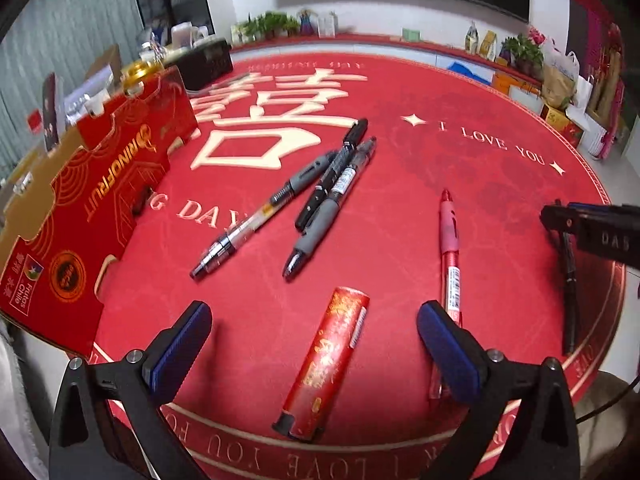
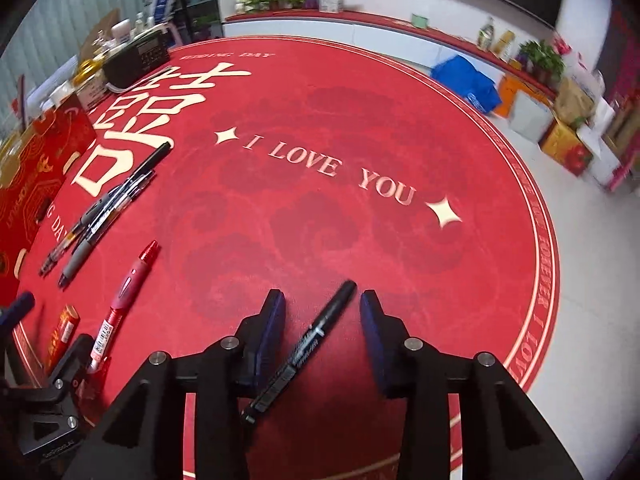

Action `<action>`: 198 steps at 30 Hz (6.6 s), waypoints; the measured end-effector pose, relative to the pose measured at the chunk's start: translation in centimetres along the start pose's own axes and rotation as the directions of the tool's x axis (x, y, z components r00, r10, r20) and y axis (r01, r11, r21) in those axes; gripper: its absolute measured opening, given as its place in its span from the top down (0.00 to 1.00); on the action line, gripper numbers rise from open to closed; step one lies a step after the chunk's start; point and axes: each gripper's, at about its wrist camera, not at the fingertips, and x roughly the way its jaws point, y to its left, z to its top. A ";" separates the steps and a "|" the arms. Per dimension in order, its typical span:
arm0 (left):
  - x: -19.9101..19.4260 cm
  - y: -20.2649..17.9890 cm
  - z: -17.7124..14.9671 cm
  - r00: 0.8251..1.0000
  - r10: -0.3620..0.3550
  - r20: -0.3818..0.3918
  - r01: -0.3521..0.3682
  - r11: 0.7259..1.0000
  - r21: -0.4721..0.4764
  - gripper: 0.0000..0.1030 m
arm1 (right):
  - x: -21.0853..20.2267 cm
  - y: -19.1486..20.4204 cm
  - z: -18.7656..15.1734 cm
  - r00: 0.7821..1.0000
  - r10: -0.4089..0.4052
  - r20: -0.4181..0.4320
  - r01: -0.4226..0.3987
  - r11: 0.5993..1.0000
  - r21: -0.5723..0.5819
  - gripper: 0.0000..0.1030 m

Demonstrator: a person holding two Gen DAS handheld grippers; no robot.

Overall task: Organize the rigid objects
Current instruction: 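Move both tools back over the remaining pens on the rug, then grasp a red pen with the left tool while the right tool grasps a black marker, then lift both pens and carry them over the cardboard box, then lower both pens into the cardboard box and open both tools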

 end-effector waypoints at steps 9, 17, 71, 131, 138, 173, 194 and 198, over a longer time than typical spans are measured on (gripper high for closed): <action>-1.4 -6.7 0.9 0.994 -0.078 0.079 0.050 0.950 0.308 0.00 | -1.3 0.0 -2.0 0.999 0.047 -0.017 -0.046 0.998 0.039 0.58; 2.1 -6.5 3.0 0.994 -0.107 -0.012 0.107 0.988 0.113 0.00 | -1.0 -0.5 -1.6 0.999 -0.041 0.030 0.044 0.993 -0.105 0.66; -0.4 -7.7 1.8 0.951 -0.302 -0.068 0.309 0.937 0.163 0.90 | -3.6 -2.0 -2.7 0.983 0.184 0.019 -0.184 0.983 -0.009 0.90; -10.2 13.2 4.9 0.960 0.132 0.248 -0.053 0.953 -0.300 0.90 | -8.4 16.9 6.1 0.908 0.408 0.093 -0.351 0.863 -0.363 0.90; -10.5 18.3 4.7 0.940 0.246 0.238 -0.141 0.912 -0.386 0.90 | -9.3 22.6 7.7 0.873 0.481 0.082 -0.402 0.803 -0.439 0.90; -6.8 25.1 4.1 0.946 0.287 0.152 -0.179 0.851 -0.494 0.90 | 4.9 29.6 8.2 0.960 0.230 -0.162 -0.282 0.801 -0.529 0.91; -7.5 26.7 4.6 0.931 0.331 0.154 -0.209 0.830 -0.517 0.90 | -7.4 32.2 11.5 0.855 0.519 -0.008 -0.460 0.751 -0.473 0.91; -7.5 27.5 4.4 0.926 0.347 0.145 -0.225 0.819 -0.527 0.90 | -7.2 34.4 11.7 0.849 0.527 -0.025 -0.469 0.731 -0.495 0.91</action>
